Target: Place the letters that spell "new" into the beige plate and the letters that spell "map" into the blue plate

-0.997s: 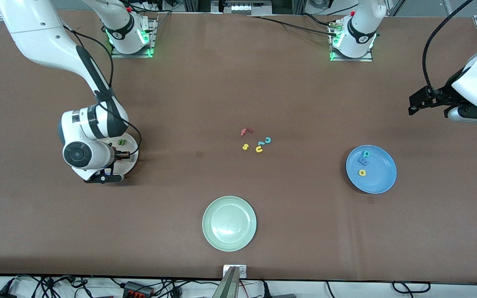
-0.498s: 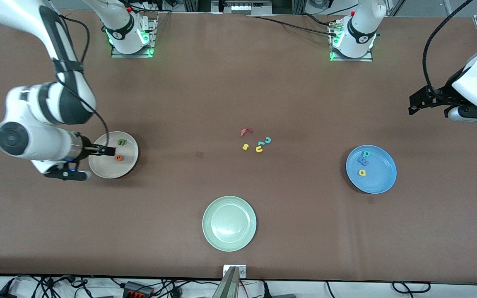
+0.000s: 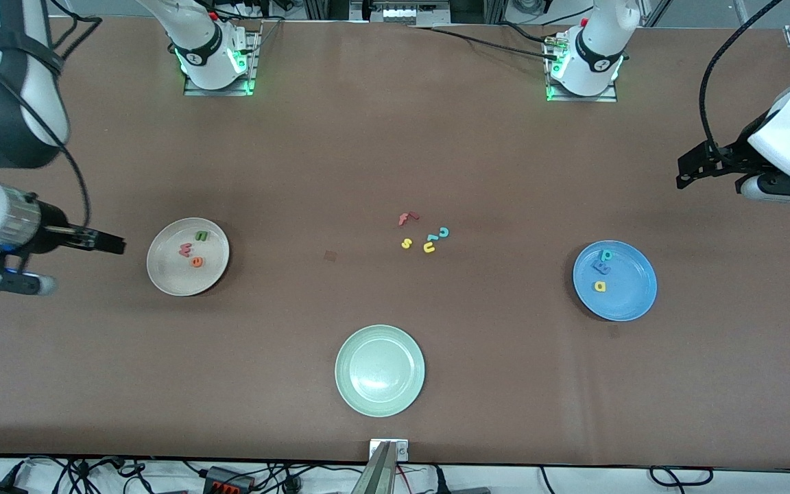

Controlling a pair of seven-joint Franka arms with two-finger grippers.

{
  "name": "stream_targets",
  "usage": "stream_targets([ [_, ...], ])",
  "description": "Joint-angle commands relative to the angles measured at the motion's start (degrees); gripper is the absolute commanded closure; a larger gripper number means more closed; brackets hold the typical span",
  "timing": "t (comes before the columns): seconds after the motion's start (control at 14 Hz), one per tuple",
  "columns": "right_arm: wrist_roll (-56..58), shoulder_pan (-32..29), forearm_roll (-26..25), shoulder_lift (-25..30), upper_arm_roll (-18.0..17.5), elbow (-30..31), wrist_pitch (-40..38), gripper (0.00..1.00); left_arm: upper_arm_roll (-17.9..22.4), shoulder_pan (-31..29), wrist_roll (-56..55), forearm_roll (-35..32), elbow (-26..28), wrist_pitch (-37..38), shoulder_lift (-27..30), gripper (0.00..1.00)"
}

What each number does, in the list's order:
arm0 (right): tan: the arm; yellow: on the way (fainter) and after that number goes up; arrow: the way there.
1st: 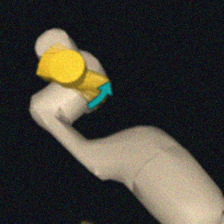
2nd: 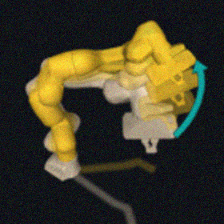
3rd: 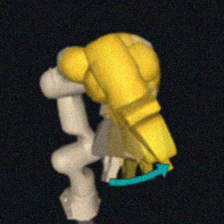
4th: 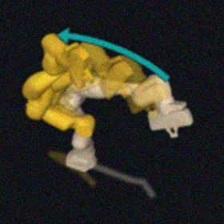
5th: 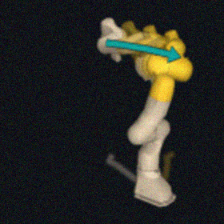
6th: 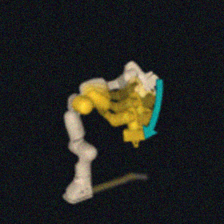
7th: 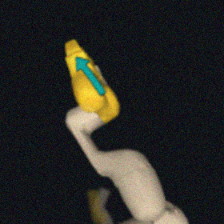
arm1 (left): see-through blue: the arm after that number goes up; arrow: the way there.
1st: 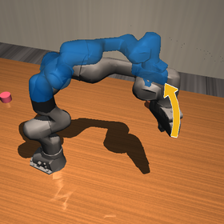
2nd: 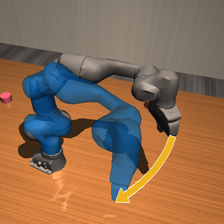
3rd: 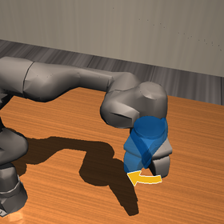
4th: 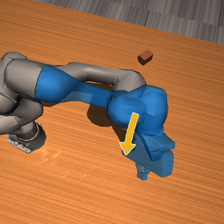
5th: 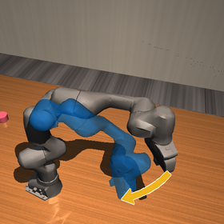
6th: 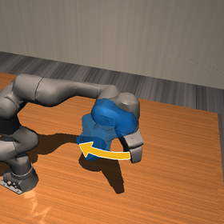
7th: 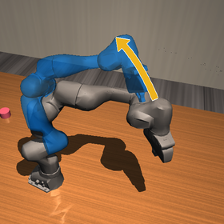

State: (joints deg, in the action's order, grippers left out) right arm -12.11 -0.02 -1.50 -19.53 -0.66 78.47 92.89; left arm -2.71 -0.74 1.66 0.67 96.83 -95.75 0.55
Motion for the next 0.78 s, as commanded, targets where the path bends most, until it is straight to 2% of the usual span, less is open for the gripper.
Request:
stream_targets([
  [0.0, 1.8, -2.6, 3.0, 4.5, 0.8, 0.2, -1.4, 0.00, 0.1, 0.1, 1.2, -1.2, -0.9, 1.5, 0.2, 0.00],
  [0.14, 5.7, -3.8, 4.1, 7.1, 1.8, 0.3, -1.5, 0.00, 0.2, 0.1, 1.2, -1.0, -0.9, 2.0, 0.2, 0.00],
  [0.28, 11.1, -2.9, 3.9, 8.8, 4.7, 0.5, -1.7, 0.00, 0.3, 0.1, 1.2, -0.7, -0.9, 2.0, 0.2, 0.00],
  [0.5, 12.6, -2.9, 2.7, 10.5, 4.7, 1.2, -5.2, 0.00, 0.3, 0.1, 1.3, -0.7, -1.2, 2.2, 0.2, 0.00],
  [0.57, 12.8, -2.8, 1.2, 12.2, 4.4, 3.2, -5.4, 0.00, 0.3, 0.1, 1.3, -0.7, -1.3, 2.4, 0.2, 0.00],
  [0.71, 12.6, -2.0, 0.3, 17.7, 4.2, 11.4, -2.0, 0.00, 0.2, 0.1, 1.3, -0.7, -1.3, 2.4, 0.2, 0.00],
])
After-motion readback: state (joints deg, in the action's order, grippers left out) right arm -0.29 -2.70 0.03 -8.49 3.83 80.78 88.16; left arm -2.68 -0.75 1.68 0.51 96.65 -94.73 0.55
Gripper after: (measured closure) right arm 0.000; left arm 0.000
